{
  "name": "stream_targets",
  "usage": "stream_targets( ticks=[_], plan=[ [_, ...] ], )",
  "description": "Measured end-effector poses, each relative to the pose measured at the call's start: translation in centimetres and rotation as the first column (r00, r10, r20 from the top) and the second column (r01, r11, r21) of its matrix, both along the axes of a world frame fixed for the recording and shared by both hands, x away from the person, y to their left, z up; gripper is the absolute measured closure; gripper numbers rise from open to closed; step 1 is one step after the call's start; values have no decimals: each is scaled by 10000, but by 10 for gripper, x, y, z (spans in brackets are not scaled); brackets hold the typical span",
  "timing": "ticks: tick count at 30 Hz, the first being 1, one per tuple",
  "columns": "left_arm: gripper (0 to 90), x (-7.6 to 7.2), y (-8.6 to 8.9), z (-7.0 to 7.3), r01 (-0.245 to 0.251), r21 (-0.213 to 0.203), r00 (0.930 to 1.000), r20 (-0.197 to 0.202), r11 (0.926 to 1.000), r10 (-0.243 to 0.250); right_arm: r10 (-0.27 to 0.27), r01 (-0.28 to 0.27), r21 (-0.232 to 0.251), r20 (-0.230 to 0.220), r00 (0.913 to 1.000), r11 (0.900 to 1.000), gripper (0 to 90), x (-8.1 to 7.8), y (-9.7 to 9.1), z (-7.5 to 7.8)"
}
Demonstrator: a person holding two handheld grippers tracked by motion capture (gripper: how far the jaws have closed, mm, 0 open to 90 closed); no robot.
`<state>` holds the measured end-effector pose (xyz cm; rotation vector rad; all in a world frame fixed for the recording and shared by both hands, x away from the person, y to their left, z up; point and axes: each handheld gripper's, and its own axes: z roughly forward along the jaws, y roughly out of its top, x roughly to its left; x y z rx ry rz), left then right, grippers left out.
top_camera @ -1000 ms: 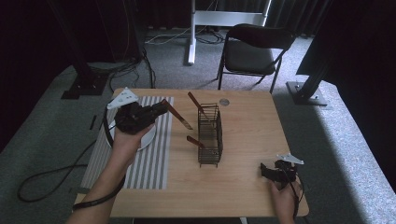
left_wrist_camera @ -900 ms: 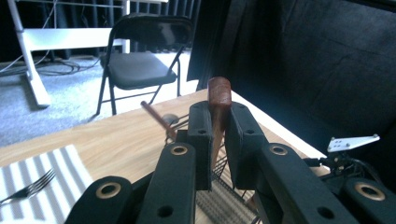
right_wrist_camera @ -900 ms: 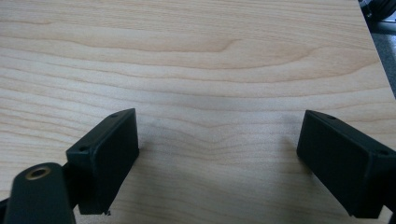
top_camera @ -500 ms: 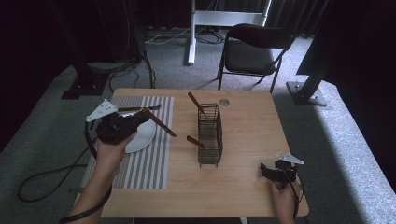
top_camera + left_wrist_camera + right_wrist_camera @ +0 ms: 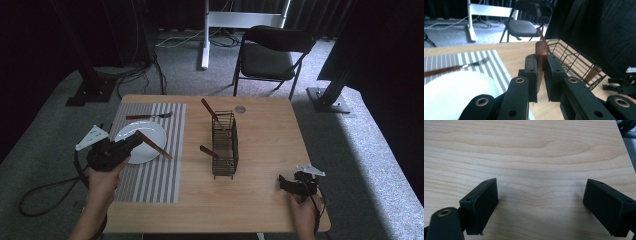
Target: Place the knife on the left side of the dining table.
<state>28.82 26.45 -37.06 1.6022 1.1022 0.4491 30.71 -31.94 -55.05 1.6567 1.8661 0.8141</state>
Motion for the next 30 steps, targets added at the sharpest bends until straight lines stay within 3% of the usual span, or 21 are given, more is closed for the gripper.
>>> stream_targets(
  ticks=[6,10,15,23,30],
  plan=[
    [814,-4,8,-18,-164,-253,9992,-355,9995,155,3,-3,0,2,10000,10000,120,0,0,0],
    [814,-6,6,-31,-262,-8,9979,-590,9997,261,1,-1,2,0,10000,10000,120,0,0,0],
    [814,-6,6,-47,-253,-221,9952,-948,9994,231,1,-1,-1,2,10000,10000,120,0,0,0],
    [814,-6,5,-49,-279,-155,9951,-949,9995,263,0,0,-3,1,10000,10000,120,0,0,0],
    [782,-7,15,-52,-411,-266,9941,-1013,9988,382,1,-1,-8,-7,10000,10000,120,0,0,0]
  ],
)
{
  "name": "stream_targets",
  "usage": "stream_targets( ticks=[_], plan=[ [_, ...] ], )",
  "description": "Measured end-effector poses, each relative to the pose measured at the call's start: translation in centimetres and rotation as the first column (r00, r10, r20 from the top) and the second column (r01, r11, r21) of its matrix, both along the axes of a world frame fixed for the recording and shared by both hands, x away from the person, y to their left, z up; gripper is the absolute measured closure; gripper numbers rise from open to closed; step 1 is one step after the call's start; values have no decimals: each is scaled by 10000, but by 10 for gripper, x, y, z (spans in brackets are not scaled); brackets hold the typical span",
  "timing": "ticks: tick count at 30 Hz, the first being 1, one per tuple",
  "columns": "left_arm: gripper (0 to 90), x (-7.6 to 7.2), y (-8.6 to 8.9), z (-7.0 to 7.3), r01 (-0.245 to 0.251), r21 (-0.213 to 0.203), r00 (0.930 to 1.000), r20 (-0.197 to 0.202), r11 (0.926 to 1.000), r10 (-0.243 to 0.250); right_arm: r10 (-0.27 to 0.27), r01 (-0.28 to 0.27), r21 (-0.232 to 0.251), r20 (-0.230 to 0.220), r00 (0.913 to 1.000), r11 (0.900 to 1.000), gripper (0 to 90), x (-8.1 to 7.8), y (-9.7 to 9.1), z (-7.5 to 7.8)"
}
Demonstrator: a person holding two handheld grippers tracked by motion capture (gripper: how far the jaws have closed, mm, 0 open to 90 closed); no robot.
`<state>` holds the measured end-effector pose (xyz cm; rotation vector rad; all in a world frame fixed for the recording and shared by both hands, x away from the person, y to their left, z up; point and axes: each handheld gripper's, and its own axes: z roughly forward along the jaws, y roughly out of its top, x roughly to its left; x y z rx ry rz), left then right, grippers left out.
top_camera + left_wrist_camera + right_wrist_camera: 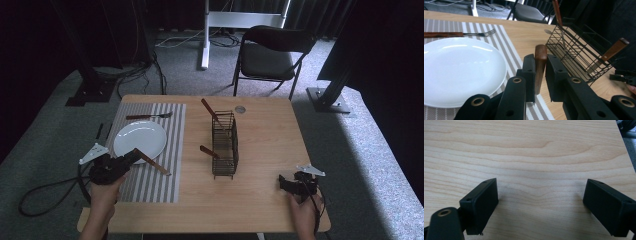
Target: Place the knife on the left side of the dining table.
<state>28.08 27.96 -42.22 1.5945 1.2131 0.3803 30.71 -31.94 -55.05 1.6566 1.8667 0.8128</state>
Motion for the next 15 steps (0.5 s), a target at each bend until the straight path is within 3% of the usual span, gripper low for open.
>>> stream_targets(
  ticks=[15],
  plan=[
    [749,-4,28,-19,-851,-244,9958,-353,9961,842,-3,3,3,-4,10000,10000,120,0,0,0]
  ],
)
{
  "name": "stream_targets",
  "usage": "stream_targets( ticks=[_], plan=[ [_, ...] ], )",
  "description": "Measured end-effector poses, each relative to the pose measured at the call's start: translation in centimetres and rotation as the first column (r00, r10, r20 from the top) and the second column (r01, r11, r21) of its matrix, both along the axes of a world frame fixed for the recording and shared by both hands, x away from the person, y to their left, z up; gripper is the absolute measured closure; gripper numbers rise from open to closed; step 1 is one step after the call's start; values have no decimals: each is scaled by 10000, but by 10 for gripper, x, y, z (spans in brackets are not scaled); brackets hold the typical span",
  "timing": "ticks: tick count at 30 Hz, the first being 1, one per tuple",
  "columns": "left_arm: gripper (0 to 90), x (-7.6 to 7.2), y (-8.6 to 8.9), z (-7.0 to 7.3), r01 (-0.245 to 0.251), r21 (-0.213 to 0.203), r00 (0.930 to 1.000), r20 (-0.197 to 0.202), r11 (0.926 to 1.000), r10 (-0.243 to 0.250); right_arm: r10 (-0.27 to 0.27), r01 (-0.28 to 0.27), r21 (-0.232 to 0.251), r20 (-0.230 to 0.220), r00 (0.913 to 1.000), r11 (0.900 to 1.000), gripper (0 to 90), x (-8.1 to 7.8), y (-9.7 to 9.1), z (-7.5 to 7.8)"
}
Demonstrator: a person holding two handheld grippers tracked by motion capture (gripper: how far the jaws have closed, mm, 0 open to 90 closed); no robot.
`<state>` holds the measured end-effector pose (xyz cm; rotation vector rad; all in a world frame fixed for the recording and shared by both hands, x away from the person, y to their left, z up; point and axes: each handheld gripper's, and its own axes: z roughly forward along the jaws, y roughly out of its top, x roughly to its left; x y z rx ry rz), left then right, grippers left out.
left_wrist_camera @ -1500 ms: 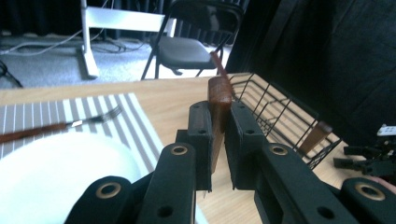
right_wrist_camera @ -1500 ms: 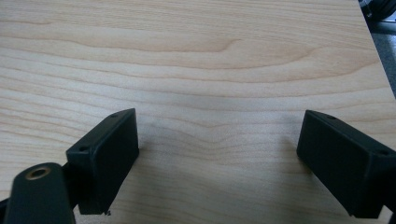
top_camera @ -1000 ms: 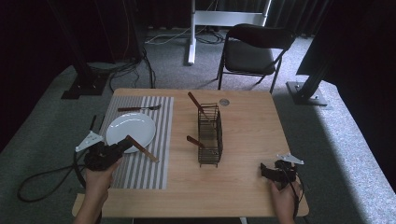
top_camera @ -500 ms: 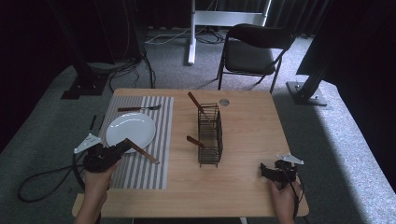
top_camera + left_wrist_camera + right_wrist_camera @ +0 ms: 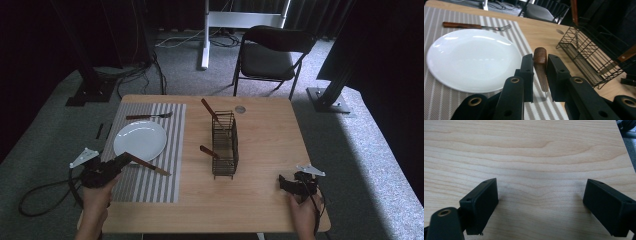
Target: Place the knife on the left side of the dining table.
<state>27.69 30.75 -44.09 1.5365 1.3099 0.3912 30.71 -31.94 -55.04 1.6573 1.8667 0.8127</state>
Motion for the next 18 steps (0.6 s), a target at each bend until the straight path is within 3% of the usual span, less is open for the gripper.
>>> stream_targets(
  ticks=[11,18],
  plan=[
    [716,1,19,-17,-507,-203,9980,-380,9985,499,-6,6,9,4,10000,10000,120,0,0,0],
    [694,3,31,-32,-922,-299,9931,-751,9953,898,-9,9,13,3,10000,10000,120,0,0,0]
  ],
)
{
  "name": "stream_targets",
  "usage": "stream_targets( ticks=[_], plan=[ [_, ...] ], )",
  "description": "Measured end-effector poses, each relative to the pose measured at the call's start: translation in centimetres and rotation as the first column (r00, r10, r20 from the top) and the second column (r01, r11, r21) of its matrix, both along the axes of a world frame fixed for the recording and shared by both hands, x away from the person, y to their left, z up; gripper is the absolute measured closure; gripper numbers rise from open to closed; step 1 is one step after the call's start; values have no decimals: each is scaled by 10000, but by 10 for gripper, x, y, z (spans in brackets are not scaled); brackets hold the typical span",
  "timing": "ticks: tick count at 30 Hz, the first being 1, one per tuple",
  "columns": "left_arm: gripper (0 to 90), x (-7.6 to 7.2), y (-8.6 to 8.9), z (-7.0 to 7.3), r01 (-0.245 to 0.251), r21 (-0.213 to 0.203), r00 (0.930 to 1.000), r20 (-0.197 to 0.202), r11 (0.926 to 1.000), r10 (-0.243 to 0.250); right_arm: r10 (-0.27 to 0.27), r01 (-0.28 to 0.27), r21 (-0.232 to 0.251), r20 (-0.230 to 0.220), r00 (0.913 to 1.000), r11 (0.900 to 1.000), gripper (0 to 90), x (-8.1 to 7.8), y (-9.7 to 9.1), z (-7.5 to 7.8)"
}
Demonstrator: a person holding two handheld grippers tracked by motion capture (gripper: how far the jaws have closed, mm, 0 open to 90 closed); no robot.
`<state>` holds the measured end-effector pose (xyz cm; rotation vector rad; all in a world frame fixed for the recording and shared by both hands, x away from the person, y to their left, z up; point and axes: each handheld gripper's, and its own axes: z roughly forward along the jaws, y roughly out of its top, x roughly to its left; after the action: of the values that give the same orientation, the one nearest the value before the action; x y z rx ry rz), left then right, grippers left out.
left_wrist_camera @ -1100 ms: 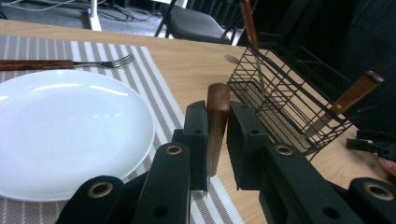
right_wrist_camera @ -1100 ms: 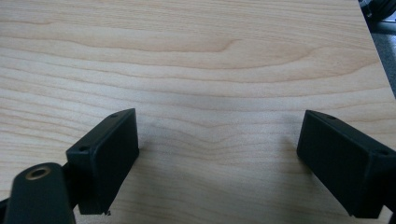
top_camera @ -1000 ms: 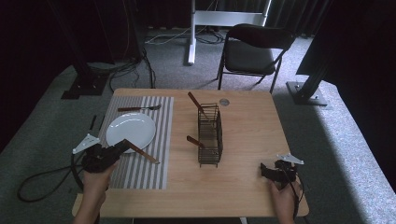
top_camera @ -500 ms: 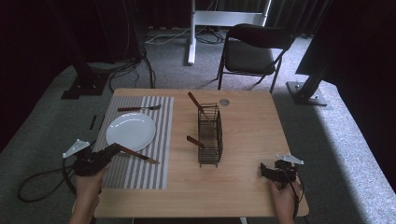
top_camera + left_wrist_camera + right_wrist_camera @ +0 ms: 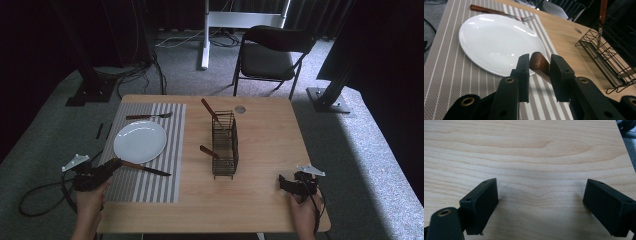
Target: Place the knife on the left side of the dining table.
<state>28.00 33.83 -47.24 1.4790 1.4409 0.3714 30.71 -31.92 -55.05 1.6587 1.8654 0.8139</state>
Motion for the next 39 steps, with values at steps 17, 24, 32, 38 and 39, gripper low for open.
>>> stream_targets(
  ticks=[17,24,32,38,39],
  plan=[
    [639,7,19,-38,-852,-181,9900,-1141,9962,826,2,-2,-4,0,10000,10000,120,0,0,0],
    [599,12,23,-51,-1217,121,9785,-1664,9925,1220,2,-2,-2,-2,10000,10000,120,0,0,0],
    [598,15,19,-56,-1283,938,9744,-1733,9873,1431,4,-4,-4,-2,10000,10000,120,0,0,0],
    [586,13,17,-57,-1269,1176,9734,-1761,9849,1464,2,-2,0,0,10000,10000,120,0,0,0],
    [586,11,17,-57,-1281,1280,9729,-1761,9835,1497,2,-2,1,-3,10000,10000,120,0,0,0]
  ],
)
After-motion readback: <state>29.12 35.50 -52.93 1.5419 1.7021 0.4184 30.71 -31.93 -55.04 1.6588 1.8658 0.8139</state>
